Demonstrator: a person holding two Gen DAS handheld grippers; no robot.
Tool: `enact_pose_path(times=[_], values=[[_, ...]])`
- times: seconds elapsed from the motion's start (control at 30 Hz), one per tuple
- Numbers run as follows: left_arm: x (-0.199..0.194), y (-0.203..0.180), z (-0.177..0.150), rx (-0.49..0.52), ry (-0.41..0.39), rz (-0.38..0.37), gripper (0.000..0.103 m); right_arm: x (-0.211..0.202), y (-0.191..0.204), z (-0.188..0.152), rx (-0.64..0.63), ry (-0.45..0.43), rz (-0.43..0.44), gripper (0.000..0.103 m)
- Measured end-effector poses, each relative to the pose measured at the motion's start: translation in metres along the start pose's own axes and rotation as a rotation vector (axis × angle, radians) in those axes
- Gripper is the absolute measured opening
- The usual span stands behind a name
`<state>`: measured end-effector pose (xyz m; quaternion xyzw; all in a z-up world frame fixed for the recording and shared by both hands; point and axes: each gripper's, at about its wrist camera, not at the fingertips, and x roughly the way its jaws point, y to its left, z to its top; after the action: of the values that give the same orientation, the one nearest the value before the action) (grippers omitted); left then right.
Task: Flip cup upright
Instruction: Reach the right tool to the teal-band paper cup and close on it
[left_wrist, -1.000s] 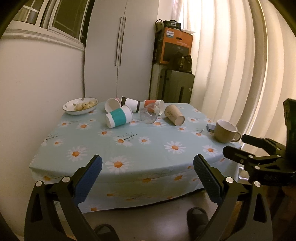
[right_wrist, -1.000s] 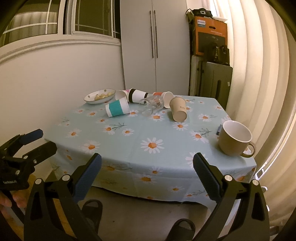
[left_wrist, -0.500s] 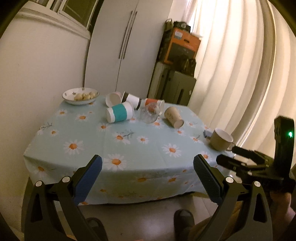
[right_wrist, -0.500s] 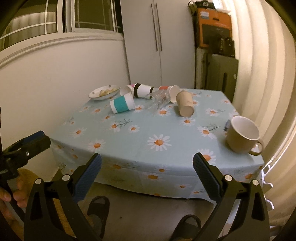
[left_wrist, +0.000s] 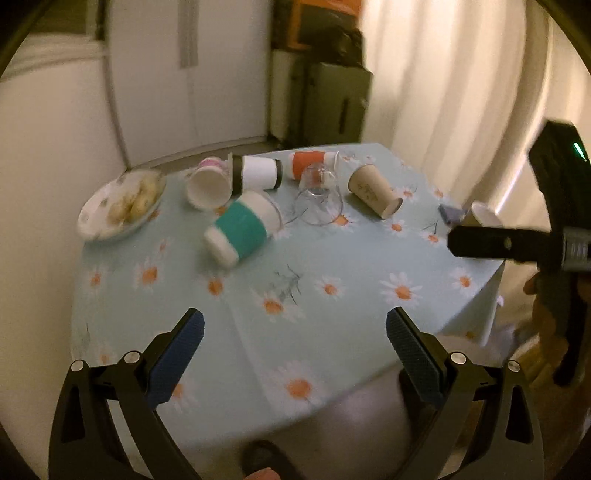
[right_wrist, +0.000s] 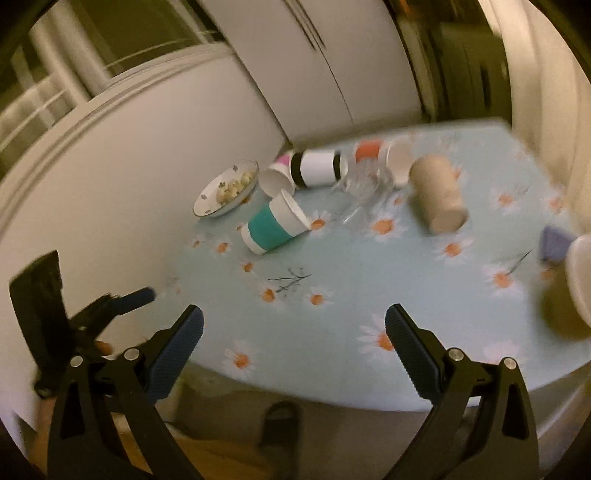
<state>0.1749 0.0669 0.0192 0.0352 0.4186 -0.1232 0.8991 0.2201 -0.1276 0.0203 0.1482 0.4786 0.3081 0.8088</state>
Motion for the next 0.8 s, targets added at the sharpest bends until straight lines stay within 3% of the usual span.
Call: enact_pose_path(times=[0.13, 0.3, 0.6, 0.63, 0.7, 0.8], values=[[0.043, 0.019, 0.034, 0.122, 0.115, 0.007, 0.096, 0.033, -0.017, 0.027, 0.171, 0.07, 0.09, 0.098], [0.098, 0.043, 0.059, 0.228, 0.235, 0.042, 0.095, 0.065, -0.047, 0.031, 0.33, 0.121, 0.129, 0.098], [0.162, 0.05, 0.085, 0.381, 0.393, 0.002, 0.095, 0.094, -0.071, 0.042, 0.434, 0.181, 0.203, 0.097], [0.165, 0.048, 0.087, 0.396, 0.404, 0.0, 0.093, 0.094, -0.074, 0.045, 0.436, 0.179, 0.202, 0.097], [0.175, 0.049, 0.09, 0.416, 0.432, 0.023, 0.079, 0.094, -0.08, 0.048, 0.443, 0.173, 0.193, 0.097], [0.187, 0.048, 0.09, 0.441, 0.472, 0.02, 0.071, 0.094, -0.091, 0.05, 0.483, 0.172, 0.194, 0.097]])
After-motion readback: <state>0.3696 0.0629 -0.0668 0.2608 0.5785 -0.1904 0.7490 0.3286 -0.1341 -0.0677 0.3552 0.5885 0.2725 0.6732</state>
